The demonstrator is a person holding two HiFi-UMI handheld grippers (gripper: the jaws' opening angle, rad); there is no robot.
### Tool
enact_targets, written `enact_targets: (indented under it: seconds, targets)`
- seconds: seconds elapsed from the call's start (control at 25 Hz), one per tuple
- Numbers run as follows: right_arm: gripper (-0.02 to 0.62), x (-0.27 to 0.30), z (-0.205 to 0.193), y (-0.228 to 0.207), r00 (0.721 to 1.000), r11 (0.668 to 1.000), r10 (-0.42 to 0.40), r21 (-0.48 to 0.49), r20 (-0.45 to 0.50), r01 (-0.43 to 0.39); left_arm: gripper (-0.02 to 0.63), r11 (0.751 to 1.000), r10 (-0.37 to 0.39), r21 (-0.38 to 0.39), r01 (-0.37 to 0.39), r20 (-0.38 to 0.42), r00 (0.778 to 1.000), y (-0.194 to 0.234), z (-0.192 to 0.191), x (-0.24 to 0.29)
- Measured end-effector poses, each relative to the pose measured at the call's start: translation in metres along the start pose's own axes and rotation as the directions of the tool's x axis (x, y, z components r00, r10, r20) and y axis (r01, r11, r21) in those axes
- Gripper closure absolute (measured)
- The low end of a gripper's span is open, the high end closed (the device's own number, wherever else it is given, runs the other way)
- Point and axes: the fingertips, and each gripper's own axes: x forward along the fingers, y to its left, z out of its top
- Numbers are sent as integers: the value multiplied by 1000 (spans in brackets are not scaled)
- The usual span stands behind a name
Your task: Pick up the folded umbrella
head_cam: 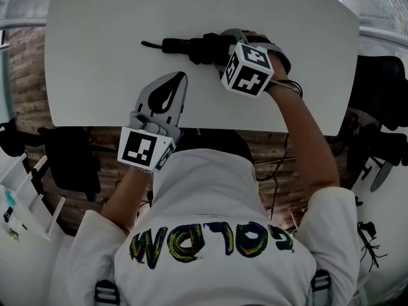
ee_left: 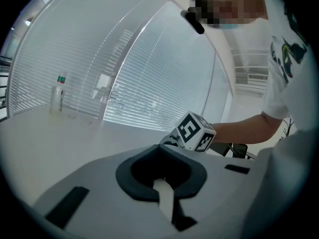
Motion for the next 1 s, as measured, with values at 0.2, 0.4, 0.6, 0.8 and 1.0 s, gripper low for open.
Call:
enact_targets:
  seconds: [0.2,0.4,0.6,0.8,1.0]
  targets:
    - [295,12,0,4,999,999,36,-38,-41,-38,598,1000,3,-2,-3,-3,1000,0,-7,-2]
    - [322,7,-2,4,999,999,29,-44,-23,-30,598,1000,13,6,-13,11,1000,-3,0,-3]
    - [337,3,-3,1,1000,1000,-12,-6,12,12,598,999,26,18,-26,26,999,-3,6,-5]
    - [342,-15,-1,-4,996,997,-51,61,69,46,598,999,30,35,-32,43,999,-7,19,-9]
    - [342,-36,-2,-9,987,988,-94,137,128,76,598,998,29,54,-33,69,997,-13,34,-7]
